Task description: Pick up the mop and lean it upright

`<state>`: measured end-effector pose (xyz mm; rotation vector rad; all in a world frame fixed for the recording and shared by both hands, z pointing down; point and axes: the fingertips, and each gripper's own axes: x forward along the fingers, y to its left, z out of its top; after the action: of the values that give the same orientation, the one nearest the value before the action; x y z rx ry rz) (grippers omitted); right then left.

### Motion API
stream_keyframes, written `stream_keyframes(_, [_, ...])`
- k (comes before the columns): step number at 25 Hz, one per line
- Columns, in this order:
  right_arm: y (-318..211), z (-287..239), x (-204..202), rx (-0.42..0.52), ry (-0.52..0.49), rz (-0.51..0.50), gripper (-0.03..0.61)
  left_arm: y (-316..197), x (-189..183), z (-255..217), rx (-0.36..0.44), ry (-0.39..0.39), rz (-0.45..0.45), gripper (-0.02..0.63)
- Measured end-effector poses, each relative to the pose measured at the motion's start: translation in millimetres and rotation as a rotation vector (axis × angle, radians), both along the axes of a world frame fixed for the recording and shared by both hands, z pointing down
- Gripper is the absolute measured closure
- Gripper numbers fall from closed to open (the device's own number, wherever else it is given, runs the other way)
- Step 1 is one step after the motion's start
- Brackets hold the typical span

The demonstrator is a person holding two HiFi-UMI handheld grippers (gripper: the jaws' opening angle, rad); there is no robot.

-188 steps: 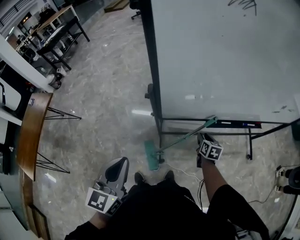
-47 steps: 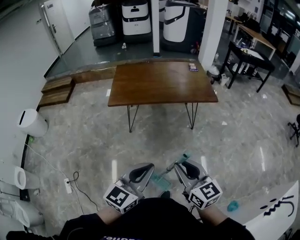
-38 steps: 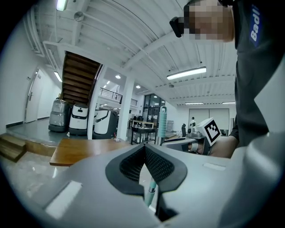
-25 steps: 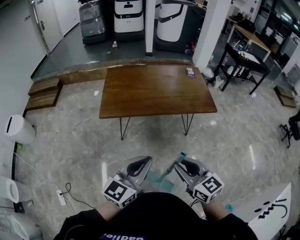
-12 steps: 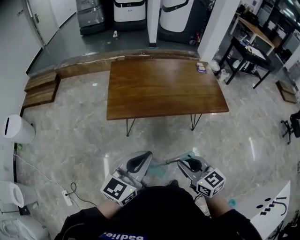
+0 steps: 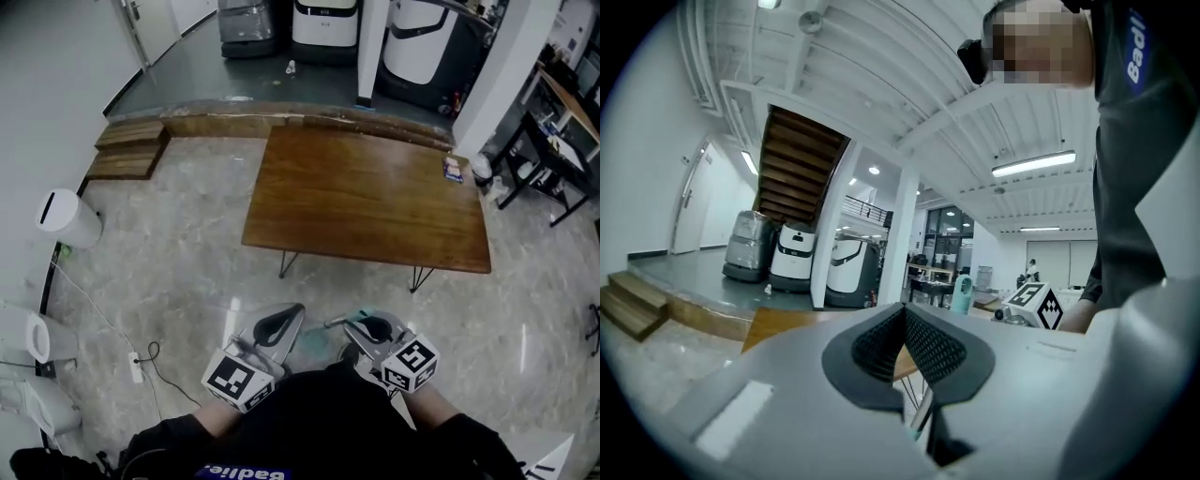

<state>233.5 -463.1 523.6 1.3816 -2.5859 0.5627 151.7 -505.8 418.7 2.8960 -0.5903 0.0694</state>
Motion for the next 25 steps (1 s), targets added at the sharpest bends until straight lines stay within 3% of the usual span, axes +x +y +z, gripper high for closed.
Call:
stream_keyframes(9, [-54,67,24,-0.141,-0.008,-0.213,0.482,-28,16,3,0.001,-0.063,-0.227,0.595])
stream_keyframes(16, [-95,129,56,-0.253,0.028,-0.225,0.482,-38,8,8,-0.032,-0.085,-0.346,0.595])
stream_keyframes(25, [-150,145,88,-0.251,0.025,-0.215,0.482,-47,4,5,-0.039,-0.115,-0.436,0.595])
